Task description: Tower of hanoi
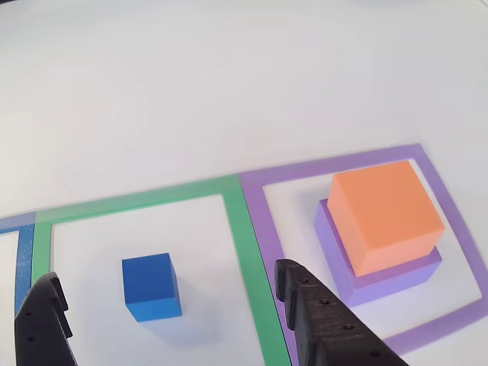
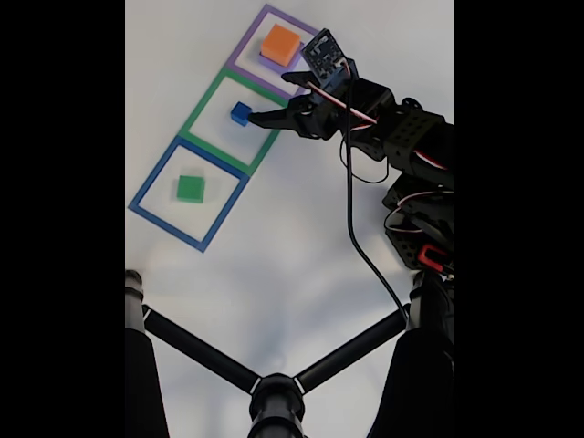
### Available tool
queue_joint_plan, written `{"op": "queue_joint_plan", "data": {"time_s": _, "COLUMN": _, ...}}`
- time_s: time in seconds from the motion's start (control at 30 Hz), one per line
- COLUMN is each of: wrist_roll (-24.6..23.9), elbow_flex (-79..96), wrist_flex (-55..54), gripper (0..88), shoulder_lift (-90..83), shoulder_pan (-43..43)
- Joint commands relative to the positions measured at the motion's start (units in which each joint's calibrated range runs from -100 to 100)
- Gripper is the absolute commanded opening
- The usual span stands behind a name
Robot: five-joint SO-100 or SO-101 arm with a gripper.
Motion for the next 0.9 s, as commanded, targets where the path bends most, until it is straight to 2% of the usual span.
{"op": "queue_joint_plan", "data": {"time_s": 0.0, "wrist_roll": 0.0, "elbow_flex": -0.1, "wrist_flex": -15.8, "gripper": 32.5, "shoulder_lift": 11.5, "shoulder_pan": -2.2}}
{"op": "queue_joint_plan", "data": {"time_s": 0.27, "wrist_roll": 0.0, "elbow_flex": -3.2, "wrist_flex": -32.8, "gripper": 32.0, "shoulder_lift": 30.8, "shoulder_pan": -4.3}}
{"op": "queue_joint_plan", "data": {"time_s": 0.43, "wrist_roll": 0.0, "elbow_flex": -7.6, "wrist_flex": -39.8, "gripper": 31.8, "shoulder_lift": 41.0, "shoulder_pan": -5.8}}
{"op": "queue_joint_plan", "data": {"time_s": 0.87, "wrist_roll": 0.0, "elbow_flex": -15.9, "wrist_flex": -43.7, "gripper": 30.4, "shoulder_lift": 54.7, "shoulder_pan": -7.4}}
